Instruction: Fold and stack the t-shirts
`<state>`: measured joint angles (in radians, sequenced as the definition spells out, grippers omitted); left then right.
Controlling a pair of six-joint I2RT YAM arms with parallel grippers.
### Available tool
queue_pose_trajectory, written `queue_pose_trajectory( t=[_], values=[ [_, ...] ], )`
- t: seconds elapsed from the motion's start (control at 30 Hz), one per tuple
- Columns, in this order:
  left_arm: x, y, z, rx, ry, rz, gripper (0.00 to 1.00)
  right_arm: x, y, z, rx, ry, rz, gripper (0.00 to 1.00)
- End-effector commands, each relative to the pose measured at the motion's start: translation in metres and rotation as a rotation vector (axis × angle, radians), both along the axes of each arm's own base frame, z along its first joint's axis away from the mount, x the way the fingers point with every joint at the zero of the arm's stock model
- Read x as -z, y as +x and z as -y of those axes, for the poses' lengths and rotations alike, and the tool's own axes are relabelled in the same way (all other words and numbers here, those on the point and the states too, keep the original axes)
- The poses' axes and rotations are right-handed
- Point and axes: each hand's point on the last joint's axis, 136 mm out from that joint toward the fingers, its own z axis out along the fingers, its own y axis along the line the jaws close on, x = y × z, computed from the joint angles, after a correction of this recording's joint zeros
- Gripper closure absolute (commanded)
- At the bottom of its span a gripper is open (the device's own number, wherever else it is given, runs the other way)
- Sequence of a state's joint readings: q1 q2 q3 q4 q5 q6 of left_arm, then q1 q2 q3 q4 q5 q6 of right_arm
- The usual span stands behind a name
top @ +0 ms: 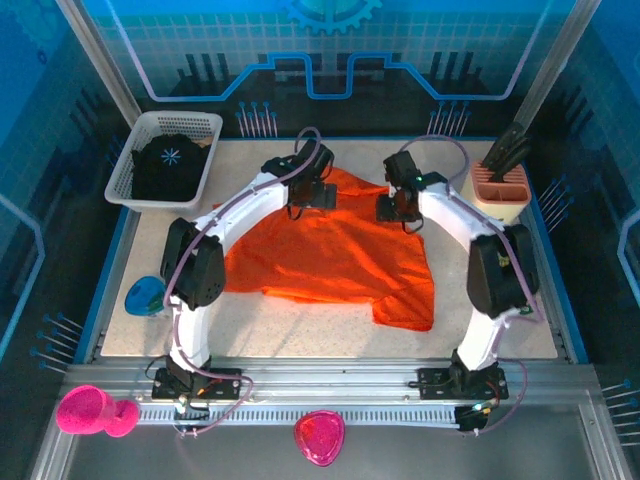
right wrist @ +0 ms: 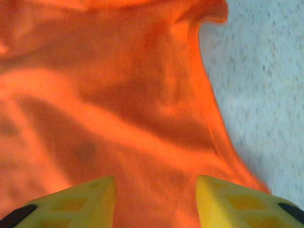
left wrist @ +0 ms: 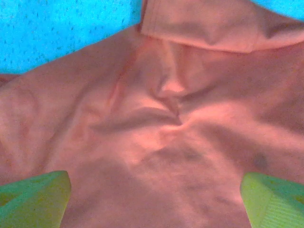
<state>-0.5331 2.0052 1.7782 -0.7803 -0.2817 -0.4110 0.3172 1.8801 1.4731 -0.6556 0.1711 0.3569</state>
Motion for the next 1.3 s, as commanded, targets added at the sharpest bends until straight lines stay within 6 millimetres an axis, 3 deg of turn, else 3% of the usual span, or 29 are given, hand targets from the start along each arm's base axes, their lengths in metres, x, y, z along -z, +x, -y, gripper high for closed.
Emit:
queue_pose_trajectory(
  t=[0.0, 0.17, 0.27, 0.3, 0.37, 0.47, 0.57, 0.73, 0.9, 1.0, 1.17, 1.27],
  values=[
    [0.042, -0.016, -0.009, -0.037, 0.041, -0.094, 0.08, 0.017, 0.037, -0.005, -0.082, -0.019, -0.031, 0.52],
    [0.084, -0.017, -0.001, -0.058, 0.022, -0.154, 0.15, 0.025, 0.084, -0.035, -0.214, -0.024, -0.001, 0.52],
    [0.106, -0.017, 0.016, -0.031, -0.002, -0.183, 0.19, 0.016, 0.104, -0.05, -0.272, 0.014, 0.046, 0.52],
    [0.113, -0.018, 0.023, -0.016, 0.002, -0.193, 0.2, 0.026, 0.109, -0.053, -0.282, 0.016, 0.038, 0.52],
    [0.124, -0.022, 0.034, 0.009, 0.015, -0.218, 0.23, 0.027, 0.119, -0.06, -0.302, 0.01, 0.053, 0.51],
    [0.139, -0.037, 0.05, 0.052, 0.034, -0.262, 0.26, 0.03, 0.13, -0.071, -0.34, 0.004, 0.067, 0.51],
    [0.15, -0.06, 0.051, 0.065, 0.054, -0.289, 0.28, 0.039, 0.139, -0.085, -0.396, -0.009, 0.075, 0.51],
    [0.162, -0.107, 0.034, 0.076, 0.057, -0.328, 0.29, 0.056, 0.145, -0.099, -0.459, -0.036, 0.061, 0.51],
    [0.169, -0.131, 0.008, 0.075, 0.107, -0.343, 0.29, 0.062, 0.139, -0.105, -0.482, -0.023, 0.049, 0.6],
    [0.171, -0.13, 0.006, 0.075, 0.116, -0.338, 0.29, 0.06, 0.131, -0.108, -0.482, -0.002, 0.035, 0.62],
    [0.169, -0.117, 0.018, 0.082, 0.096, -0.318, 0.29, 0.039, 0.123, -0.109, -0.481, 0.031, 0.065, 0.64],
    [0.166, -0.108, 0.023, 0.088, 0.098, -0.306, 0.29, 0.029, 0.119, -0.109, -0.488, 0.033, 0.074, 0.8]
  ],
)
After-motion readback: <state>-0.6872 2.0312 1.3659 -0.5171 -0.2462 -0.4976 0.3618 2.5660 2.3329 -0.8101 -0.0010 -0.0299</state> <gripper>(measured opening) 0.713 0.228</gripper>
